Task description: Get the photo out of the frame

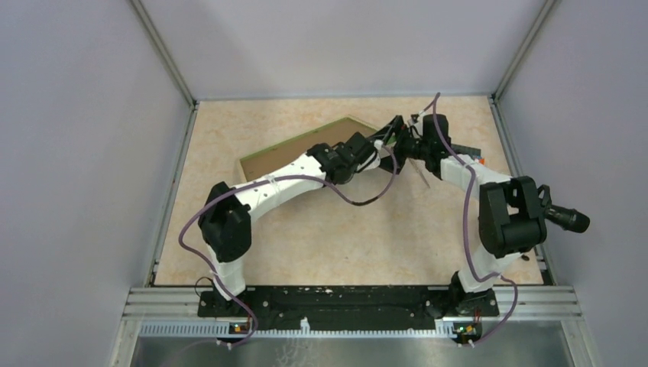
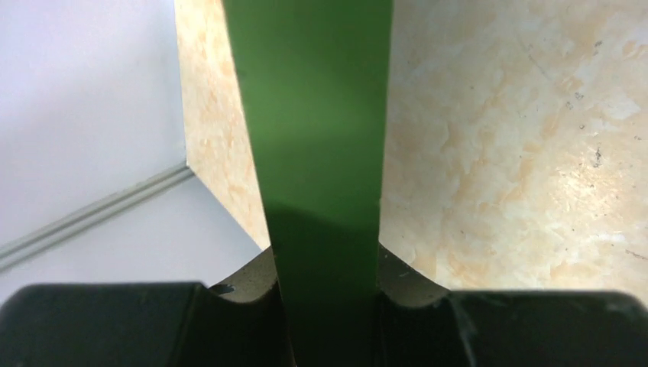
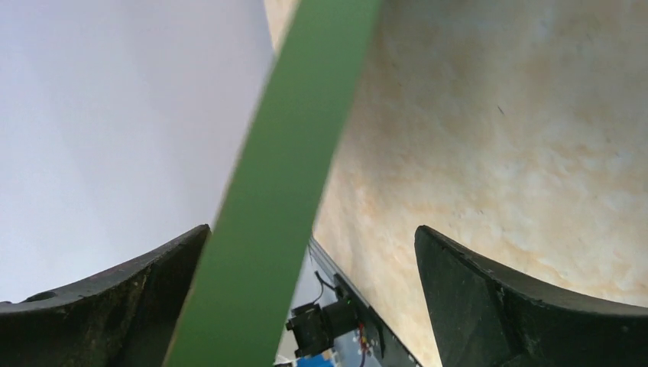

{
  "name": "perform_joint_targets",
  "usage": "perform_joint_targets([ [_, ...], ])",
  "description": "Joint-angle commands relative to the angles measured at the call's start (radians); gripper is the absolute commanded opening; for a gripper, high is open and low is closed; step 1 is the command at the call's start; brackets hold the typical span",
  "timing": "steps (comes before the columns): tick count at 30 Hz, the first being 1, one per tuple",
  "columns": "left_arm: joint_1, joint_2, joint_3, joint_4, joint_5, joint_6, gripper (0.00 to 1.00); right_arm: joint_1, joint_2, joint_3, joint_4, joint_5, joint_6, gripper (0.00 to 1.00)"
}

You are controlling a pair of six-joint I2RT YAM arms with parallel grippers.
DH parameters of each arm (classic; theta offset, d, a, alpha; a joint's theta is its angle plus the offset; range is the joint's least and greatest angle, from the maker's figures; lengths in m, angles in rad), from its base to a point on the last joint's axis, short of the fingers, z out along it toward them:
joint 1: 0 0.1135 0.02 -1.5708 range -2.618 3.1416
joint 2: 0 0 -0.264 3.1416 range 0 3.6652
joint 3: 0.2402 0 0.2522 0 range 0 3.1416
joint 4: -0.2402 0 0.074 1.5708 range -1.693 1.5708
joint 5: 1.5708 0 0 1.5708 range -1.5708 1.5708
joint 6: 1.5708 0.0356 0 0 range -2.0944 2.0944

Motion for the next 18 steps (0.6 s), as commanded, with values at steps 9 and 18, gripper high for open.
perform_joint_targets([
  [9, 0.141, -0.055, 0.112, -0.077, 0.085, 0.061, 0.0, 0.006, -0.125, 0.071, 0.153, -0.108, -0.001, 0.99],
  [18, 0.228, -0.023, 0.269, -0.191, 0.173, -0.015, 0.0, 0.006, -0.274, 0.143, -0.057, 0.049, -0.217, 0.99],
])
